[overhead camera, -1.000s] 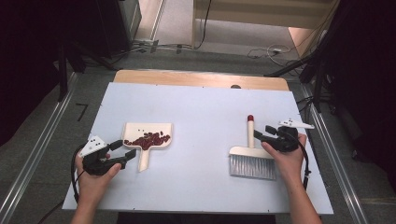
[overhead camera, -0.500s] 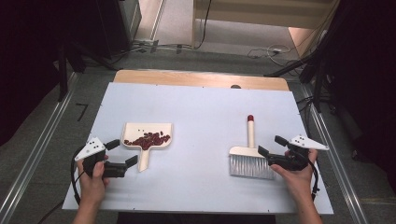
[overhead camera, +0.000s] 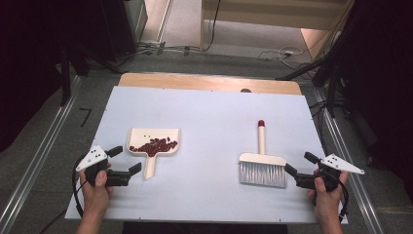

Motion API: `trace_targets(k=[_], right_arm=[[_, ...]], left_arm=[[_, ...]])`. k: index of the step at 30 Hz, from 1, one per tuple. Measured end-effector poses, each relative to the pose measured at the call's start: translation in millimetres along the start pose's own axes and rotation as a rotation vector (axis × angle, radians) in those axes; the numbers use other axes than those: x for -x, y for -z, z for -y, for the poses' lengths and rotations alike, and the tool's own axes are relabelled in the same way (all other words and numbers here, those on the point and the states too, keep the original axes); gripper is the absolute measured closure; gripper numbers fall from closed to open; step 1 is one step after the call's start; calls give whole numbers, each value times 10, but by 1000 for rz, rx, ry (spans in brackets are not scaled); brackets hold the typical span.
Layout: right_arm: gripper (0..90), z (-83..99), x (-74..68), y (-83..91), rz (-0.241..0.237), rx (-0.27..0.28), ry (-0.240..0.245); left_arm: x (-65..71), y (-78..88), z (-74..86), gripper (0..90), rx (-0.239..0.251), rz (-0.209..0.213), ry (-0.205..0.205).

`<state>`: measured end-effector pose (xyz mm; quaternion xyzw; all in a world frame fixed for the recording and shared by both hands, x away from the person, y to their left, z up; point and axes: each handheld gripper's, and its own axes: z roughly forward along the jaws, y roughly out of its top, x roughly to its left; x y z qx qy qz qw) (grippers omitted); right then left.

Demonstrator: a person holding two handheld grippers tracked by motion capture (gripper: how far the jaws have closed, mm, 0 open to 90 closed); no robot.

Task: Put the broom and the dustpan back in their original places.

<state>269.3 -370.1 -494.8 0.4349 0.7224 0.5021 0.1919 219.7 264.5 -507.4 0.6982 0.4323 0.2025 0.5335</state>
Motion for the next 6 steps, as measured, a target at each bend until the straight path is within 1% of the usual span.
trace_targets(k=[2,4,5,6], right_arm=[[0,32,42,7,20,-11,23],[0,57,89,-7,18,-23,7],[0,68,108,-25,14,-29,-1],[0,65,105,-29,13,-29,3]], left_arm=[[-10,2,6,0,9,-1,2],[-15,-5,15,0,8,-6,11],[-15,-8,17,0,6,-6,9],[-12,-10,16,0,6,-6,8]])
